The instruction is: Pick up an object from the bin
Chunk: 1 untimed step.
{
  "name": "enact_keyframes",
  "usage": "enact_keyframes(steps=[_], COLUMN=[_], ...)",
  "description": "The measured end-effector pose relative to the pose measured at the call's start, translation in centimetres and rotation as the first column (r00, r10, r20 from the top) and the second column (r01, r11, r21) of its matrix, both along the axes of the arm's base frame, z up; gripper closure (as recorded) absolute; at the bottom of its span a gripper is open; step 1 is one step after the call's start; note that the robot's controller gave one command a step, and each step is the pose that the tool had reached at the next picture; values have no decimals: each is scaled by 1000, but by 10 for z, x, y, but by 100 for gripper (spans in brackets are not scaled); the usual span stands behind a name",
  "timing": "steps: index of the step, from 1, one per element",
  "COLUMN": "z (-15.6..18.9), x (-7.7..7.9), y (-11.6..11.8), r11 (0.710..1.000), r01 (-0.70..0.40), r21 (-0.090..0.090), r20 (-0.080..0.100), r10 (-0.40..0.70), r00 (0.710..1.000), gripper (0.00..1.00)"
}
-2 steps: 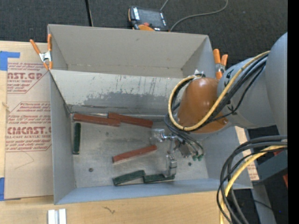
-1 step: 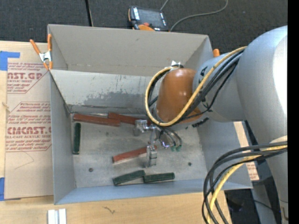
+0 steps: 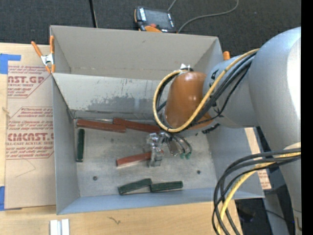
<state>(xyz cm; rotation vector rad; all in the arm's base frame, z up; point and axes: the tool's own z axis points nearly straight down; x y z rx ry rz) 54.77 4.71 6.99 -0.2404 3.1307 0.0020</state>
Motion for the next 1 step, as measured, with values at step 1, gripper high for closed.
enact_keyframes(steps=[1], z=[134], x=[-1], y=[9], r11=[1000], r01=[-8], r21=[-1], r20=[8], r10=[8], r00=[1000], gripper=[100])
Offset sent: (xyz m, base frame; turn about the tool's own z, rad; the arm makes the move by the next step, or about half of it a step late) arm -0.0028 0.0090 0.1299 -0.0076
